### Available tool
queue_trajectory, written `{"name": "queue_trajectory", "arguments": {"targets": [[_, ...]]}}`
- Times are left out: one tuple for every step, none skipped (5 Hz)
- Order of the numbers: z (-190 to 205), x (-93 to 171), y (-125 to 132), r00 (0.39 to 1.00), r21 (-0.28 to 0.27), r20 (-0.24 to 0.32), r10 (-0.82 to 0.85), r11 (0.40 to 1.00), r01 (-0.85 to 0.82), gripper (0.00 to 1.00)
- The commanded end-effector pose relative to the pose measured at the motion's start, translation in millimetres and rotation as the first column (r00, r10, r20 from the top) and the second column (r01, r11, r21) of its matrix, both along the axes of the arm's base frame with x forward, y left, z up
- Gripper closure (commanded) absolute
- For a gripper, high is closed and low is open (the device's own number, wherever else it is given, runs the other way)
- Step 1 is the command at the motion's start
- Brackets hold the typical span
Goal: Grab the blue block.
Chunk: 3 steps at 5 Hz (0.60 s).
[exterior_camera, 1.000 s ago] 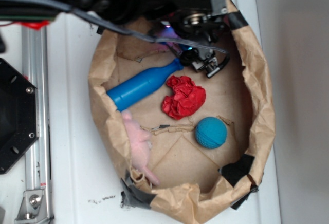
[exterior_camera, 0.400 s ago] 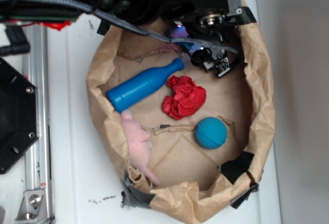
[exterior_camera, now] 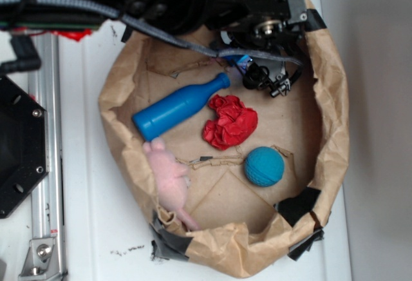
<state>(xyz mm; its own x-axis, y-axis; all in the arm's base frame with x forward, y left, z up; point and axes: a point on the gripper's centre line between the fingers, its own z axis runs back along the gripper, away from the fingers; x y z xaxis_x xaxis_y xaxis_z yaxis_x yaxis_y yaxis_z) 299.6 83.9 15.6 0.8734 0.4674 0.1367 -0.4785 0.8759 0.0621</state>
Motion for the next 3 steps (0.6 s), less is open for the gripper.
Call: {"name": "queue_trajectory", "arguments": {"targets": [[49.0, -8.4, -28.0, 0.950, 0.057, 0.054, -0.308, 0.951, 0.305, 1.00], [85.7, -7.4, -77.3, 0.877, 0.014, 0.017, -0.480, 0.877, 0.480, 1.00], [109.5, -15.9, -94.0, 0.831, 0.007, -0.021, -0.556, 0.831, 0.556, 1.00]]}}
